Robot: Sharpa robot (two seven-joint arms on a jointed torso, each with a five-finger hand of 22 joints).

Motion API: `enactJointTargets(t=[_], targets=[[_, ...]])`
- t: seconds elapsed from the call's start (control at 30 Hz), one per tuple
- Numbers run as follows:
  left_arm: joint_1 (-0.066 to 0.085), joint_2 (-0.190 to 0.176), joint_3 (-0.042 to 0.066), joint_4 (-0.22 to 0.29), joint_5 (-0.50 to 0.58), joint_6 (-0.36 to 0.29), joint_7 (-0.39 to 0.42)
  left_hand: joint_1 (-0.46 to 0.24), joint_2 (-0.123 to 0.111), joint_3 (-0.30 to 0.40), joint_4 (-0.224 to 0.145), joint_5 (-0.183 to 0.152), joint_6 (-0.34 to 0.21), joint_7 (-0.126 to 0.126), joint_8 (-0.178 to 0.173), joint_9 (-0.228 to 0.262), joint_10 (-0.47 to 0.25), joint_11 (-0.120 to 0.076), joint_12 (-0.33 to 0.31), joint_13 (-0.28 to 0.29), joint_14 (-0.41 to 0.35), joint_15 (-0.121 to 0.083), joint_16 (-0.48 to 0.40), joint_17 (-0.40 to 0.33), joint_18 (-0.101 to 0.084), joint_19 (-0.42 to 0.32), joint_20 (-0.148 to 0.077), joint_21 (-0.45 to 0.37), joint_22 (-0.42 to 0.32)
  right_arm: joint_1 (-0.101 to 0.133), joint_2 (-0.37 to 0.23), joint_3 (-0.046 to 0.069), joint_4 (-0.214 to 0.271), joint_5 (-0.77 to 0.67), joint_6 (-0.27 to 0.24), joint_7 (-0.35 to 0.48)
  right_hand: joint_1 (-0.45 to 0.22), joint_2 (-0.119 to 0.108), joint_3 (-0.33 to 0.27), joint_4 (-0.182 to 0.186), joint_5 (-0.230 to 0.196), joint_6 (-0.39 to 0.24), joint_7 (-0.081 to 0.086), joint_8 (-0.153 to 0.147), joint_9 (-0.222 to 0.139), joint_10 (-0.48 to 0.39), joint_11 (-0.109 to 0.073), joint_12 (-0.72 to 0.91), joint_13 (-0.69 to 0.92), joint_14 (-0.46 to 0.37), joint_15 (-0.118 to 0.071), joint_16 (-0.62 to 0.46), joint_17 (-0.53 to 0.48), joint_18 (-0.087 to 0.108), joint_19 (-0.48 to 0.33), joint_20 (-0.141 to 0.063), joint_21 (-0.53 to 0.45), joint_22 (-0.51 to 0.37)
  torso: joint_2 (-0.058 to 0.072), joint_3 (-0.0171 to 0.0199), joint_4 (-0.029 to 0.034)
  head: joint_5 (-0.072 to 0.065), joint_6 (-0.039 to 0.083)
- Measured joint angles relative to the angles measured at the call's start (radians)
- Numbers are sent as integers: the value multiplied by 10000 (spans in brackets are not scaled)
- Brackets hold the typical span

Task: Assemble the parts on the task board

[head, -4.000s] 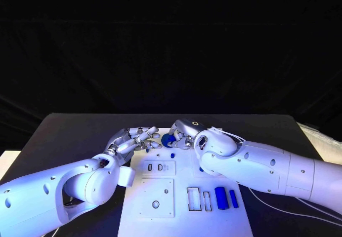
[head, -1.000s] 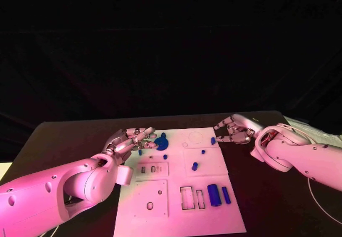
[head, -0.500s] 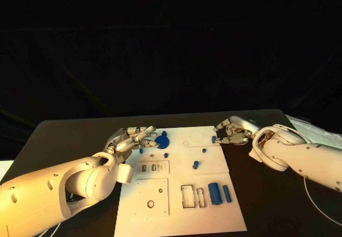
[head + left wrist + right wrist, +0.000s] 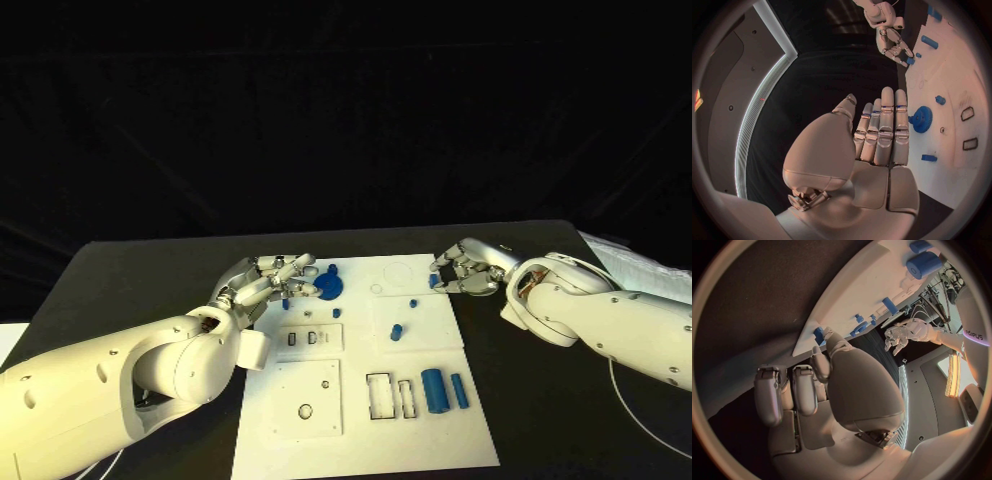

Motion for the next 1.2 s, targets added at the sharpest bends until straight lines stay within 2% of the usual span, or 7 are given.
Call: enactJointTargets(t=[0.1,0.4,0.57,1.2], targets=[[0,2,0,-1,0,1,0,0,0,0,0,0,0,0,0,0,0,0,0,0,0,0,0,0,-1,0,0,0,0,-2,65,0,-32,-28,18,-4,16,16,119,-40,-57,174,-54,66,8,54,-55,45,45,0,0,19,0,0,0,0,0,0,0,1,0,5,-16],[0,4,0,-6,0,1,-3,0,0,0,0,0,0,0,1,0,0,0,0,0,0,0,0,-1,0,0,0,0,-1,-4,179,0,-124,-88,83,-18,40,40,256,-96,-140,462,-128,106,24,58,-59,61,84,0,0,19,-1,0,39,-39,0,3,1,4,-5,18,-34],[0,1,0,-6,0,2,-5,0,0,0,0,0,0,0,1,0,0,0,0,0,0,0,0,-1,1,0,0,0,-1,-4,204,0,-162,-127,121,-46,-4,83,310,-98,-140,499,-164,106,24,60,-64,100,90,2,-75,18,-2,0,39,-39,0,8,1,3,-5,19,-62],[-1,-3,0,-6,0,2,-13,41,41,33,-33,0,0,0,1,0,0,0,0,0,-56,13,0,42,0,0,0,0,1,0,341,7,-342,-297,270,-252,-45,120,420,-152,-183,662,-222,180,30,52,-89,101,128,2,-74,57,5,0,74,-74,0,5,0,16,-2,-4,-109]])
